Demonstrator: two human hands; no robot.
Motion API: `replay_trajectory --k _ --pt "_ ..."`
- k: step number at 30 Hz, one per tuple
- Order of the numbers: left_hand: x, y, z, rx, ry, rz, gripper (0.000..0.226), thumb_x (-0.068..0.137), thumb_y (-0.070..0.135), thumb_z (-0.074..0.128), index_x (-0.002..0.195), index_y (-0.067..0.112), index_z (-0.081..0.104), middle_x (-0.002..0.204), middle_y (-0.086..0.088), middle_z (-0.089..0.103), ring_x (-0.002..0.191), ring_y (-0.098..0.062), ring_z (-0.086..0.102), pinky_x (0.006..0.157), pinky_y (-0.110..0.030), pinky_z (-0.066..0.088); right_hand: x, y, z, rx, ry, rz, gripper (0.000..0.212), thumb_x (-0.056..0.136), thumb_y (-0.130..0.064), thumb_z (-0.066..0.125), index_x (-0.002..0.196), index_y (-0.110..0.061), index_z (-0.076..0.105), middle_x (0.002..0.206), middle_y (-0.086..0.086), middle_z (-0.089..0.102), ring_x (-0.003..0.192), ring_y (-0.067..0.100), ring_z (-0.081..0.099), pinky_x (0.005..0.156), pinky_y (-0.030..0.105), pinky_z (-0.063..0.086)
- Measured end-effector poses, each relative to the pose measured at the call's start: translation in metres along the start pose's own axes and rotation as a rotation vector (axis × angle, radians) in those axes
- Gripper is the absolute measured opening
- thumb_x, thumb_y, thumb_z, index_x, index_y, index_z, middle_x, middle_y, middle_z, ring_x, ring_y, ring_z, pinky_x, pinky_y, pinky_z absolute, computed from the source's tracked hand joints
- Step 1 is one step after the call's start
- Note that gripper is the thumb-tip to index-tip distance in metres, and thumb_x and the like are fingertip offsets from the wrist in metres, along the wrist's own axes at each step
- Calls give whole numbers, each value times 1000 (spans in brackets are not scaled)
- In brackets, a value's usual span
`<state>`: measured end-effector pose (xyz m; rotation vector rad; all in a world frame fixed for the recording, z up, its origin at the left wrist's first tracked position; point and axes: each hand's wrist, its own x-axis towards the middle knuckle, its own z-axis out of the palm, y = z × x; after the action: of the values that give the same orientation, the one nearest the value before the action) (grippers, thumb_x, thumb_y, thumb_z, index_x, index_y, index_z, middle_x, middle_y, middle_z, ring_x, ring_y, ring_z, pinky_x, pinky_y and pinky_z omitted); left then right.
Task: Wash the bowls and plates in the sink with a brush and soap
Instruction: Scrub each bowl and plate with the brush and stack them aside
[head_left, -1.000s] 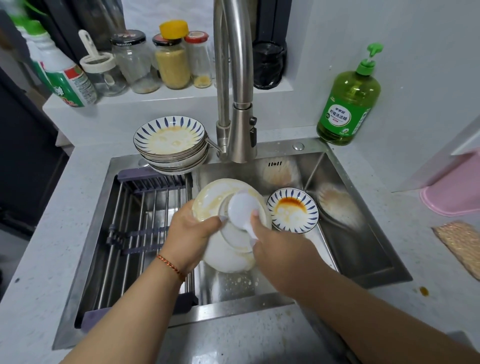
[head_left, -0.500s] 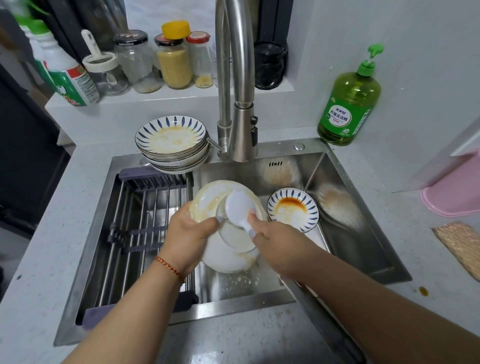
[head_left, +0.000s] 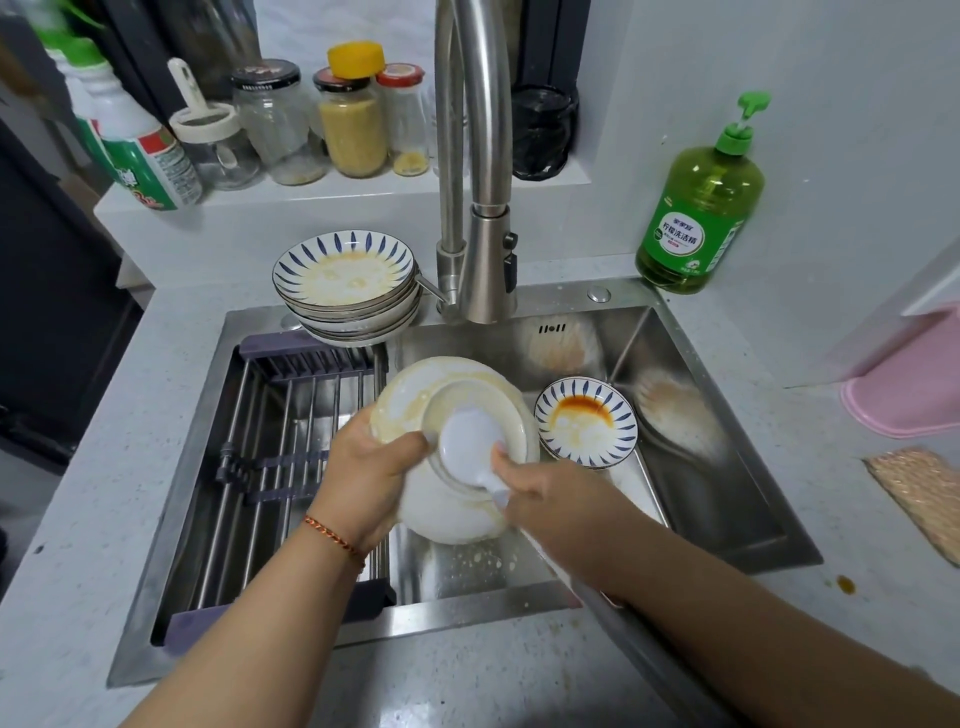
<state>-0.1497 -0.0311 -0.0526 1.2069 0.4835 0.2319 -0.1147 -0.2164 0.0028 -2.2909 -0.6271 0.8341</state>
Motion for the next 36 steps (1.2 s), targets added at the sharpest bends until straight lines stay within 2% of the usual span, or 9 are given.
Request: replay_trajectory --k 3,8,11,15,19,24,28,32,36 --pt "0 2 -8 -9 29 -10 46 61 4 67 107 7 62 91 -9 73 80 -23 70 64 -35 57 -9 6 -6 -74 -56 61 47 99 -28 38 145 -37 34 69 -9 43 60 2 42 54 15 36" --pt "-5 0 -3 23 24 -30 43 60 4 68 103 11 63 87 -4 75 79 -21 71 63 -35 58 17 15 -29 11 104 170 45 97 -28 42 140 -41 41 93 -1 67 68 16 62 60 25 48" --pt "-2 3 -1 -19 123 -32 45 63 2 71 106 10 63 97 -11 72 86 -27 70 69 -43 59 18 14 -24 -40 67 152 49 98 -26 38 145 -39 33 84 1 57 64 12 51 59 26 50" --pt "0 8 4 -44 239 -26 28 82 -9 63 96 15 62 91 -8 69 81 -25 67 66 -38 56 1 15 1 -58 59 82 50 99 -22 34 147 -34 31 65 -7 44 58 2 42 49 15 33" --pt "0 9 5 -74 315 -65 25 83 -7 62 93 16 59 90 -8 67 78 -22 65 59 -33 56 -17 9 20 13 -11 -8 51 99 -25 32 149 -34 25 67 -6 47 62 5 46 59 19 38" --pt "0 15 -4 -114 236 -109 29 84 -11 56 106 8 62 94 -13 70 81 -27 69 58 -37 58 7 24 -14 72 138 171 45 99 -23 39 143 -33 41 70 -2 57 54 7 50 51 19 43" --pt "-1 20 0 -128 168 -102 30 84 -12 54 105 7 63 93 -13 71 80 -27 71 60 -37 59 20 23 -37 271 139 224 42 99 -19 38 139 -33 45 61 11 42 31 15 46 31 22 41" --pt "4 24 0 -126 229 -32 36 82 -13 57 111 6 62 97 -14 70 84 -28 69 63 -38 59 9 15 -16 76 79 132 46 99 -21 38 143 -30 40 60 -3 49 48 7 45 48 21 37" --pt "6 33 -11 -38 248 73 42 74 -4 70 114 8 63 107 -15 70 94 -29 68 74 -41 58 -3 11 0 101 12 65 46 98 -23 39 143 -32 39 61 -1 48 56 9 46 56 24 36"
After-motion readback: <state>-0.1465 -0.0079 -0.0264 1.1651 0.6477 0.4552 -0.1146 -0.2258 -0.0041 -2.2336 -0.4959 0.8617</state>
